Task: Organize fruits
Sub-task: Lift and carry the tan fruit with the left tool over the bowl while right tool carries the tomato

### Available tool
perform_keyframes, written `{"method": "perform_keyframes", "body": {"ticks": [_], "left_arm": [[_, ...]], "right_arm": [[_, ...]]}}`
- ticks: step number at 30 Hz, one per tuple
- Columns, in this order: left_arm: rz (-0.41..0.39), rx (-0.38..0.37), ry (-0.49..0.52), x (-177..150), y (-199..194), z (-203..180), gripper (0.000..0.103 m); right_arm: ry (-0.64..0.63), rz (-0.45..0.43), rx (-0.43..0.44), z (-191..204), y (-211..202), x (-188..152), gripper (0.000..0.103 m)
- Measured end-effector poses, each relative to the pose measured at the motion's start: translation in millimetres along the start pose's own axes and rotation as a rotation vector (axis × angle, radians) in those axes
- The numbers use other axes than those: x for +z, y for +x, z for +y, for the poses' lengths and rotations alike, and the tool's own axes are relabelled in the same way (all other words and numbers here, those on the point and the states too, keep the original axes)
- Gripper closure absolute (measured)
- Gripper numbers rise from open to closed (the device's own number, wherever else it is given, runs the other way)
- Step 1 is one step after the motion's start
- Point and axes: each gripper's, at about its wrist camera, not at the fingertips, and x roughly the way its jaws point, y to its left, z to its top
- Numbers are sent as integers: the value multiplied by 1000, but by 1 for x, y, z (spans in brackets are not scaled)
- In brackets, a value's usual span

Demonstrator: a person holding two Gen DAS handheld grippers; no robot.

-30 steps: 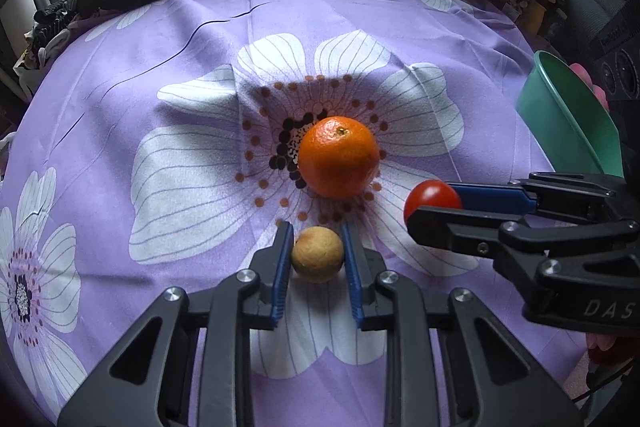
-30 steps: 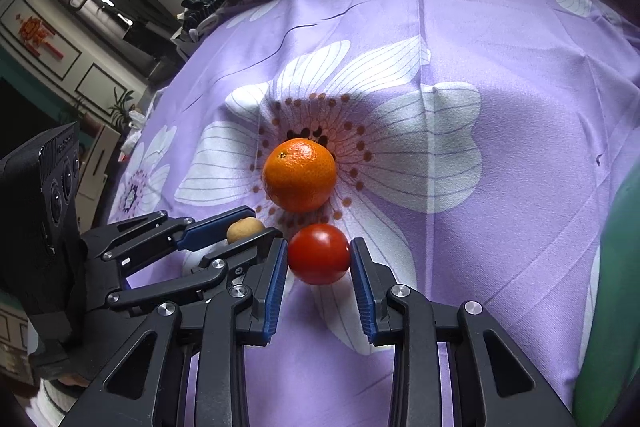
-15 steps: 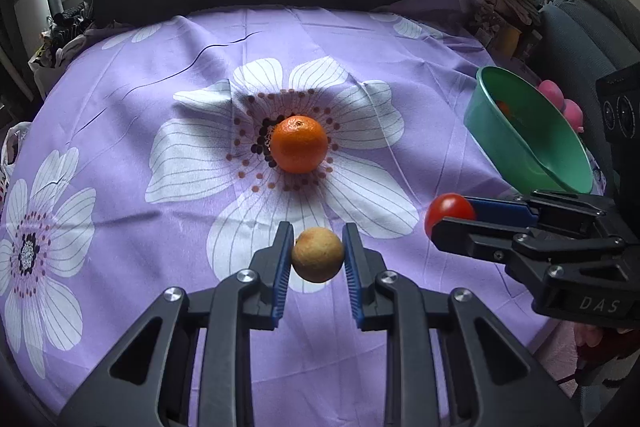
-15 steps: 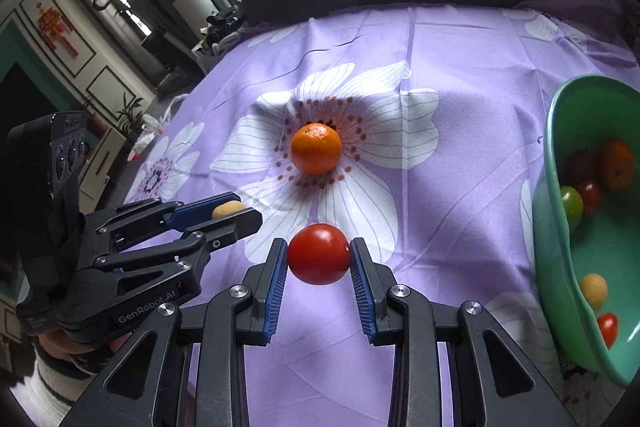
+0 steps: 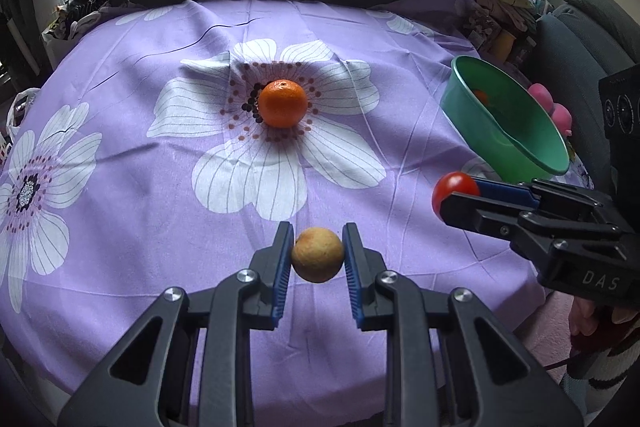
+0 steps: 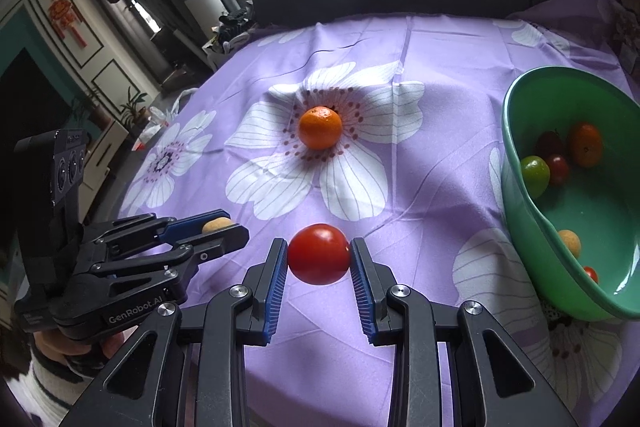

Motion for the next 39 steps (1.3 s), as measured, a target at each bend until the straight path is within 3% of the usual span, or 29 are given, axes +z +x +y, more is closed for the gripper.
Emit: {"method": "perform_keyframes", "body": {"ticks": [19, 39], "left_arm": [[-76, 56, 23, 16, -34, -28, 79], [-133, -54, 166, 76, -20, -99, 79]], "right_arm": [[-22, -110, 72, -2, -36, 3, 70], [31, -278, -22, -48, -92, 22, 70]]}}
